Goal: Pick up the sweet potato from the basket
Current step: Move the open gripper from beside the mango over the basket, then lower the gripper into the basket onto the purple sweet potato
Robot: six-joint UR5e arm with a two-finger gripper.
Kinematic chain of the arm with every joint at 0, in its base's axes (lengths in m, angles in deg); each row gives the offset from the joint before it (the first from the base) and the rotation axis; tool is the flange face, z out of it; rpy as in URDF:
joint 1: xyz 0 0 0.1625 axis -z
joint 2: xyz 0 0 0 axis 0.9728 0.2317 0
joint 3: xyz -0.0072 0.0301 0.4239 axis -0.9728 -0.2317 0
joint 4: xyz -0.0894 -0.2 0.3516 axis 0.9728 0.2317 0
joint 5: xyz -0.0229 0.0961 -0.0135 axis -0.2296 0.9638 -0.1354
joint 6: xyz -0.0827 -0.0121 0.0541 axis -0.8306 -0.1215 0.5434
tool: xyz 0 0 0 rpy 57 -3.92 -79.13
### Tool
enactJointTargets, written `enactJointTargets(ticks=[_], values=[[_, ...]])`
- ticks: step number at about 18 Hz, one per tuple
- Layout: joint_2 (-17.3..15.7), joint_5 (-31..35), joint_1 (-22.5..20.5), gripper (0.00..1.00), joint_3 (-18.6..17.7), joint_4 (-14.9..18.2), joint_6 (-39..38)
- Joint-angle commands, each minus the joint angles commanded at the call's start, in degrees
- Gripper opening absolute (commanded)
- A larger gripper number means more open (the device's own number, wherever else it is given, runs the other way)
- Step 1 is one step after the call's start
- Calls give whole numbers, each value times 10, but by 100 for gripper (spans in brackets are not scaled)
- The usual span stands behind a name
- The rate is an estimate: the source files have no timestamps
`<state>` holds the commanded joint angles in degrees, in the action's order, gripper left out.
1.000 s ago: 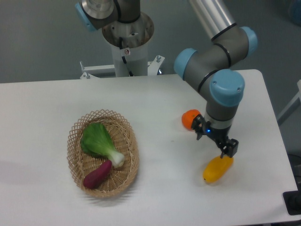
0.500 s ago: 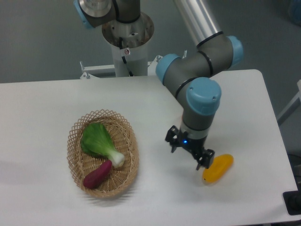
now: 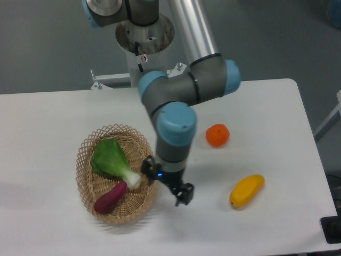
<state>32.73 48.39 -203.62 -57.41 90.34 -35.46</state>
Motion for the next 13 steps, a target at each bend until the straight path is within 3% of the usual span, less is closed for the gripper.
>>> enactJointTargets(ticks=[6,13], values=[[25,-1,43,100,-2,1,-47],[42,1,62,100,-2,2,-51]])
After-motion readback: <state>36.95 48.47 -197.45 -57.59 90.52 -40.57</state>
